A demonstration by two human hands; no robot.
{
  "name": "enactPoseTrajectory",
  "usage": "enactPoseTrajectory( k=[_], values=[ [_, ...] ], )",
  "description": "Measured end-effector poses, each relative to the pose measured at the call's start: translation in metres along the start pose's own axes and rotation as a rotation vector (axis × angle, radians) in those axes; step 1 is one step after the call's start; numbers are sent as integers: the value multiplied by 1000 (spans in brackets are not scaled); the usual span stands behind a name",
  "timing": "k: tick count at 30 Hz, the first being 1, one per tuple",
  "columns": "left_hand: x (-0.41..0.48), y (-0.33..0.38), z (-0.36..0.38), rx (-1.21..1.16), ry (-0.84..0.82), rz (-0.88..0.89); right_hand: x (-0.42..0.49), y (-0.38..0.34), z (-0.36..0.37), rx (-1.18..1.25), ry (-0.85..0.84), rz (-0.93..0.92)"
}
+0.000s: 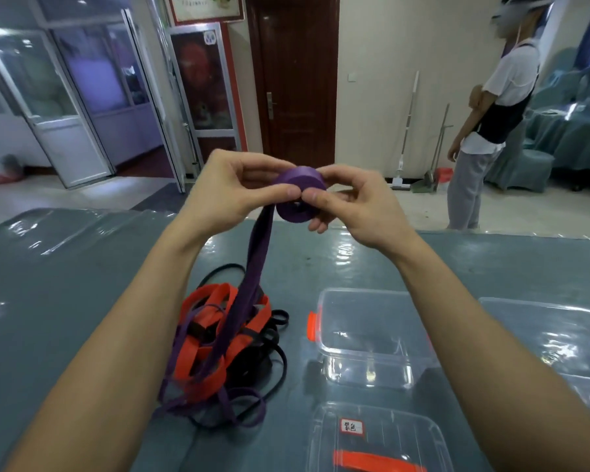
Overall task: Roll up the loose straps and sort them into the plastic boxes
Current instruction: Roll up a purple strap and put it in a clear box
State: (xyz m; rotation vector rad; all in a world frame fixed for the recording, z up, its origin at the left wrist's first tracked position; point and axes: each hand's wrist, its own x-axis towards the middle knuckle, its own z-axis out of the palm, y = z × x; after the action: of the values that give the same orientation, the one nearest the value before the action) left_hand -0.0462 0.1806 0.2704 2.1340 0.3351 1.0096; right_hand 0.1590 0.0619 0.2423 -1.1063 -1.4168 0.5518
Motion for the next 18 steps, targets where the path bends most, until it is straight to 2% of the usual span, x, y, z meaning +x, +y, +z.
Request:
enactPoseTrajectory(
  k=[7, 10, 18],
  values=[
    [10, 46, -25, -75, 32, 52, 21, -54, -4, 29, 37, -140],
    [20, 66, -32, -71, 102, 73, 31, -74, -3, 90, 74, -148],
    [3, 67, -24, -180, 135, 24, 22, -87, 2, 137, 66, -136]
  ],
)
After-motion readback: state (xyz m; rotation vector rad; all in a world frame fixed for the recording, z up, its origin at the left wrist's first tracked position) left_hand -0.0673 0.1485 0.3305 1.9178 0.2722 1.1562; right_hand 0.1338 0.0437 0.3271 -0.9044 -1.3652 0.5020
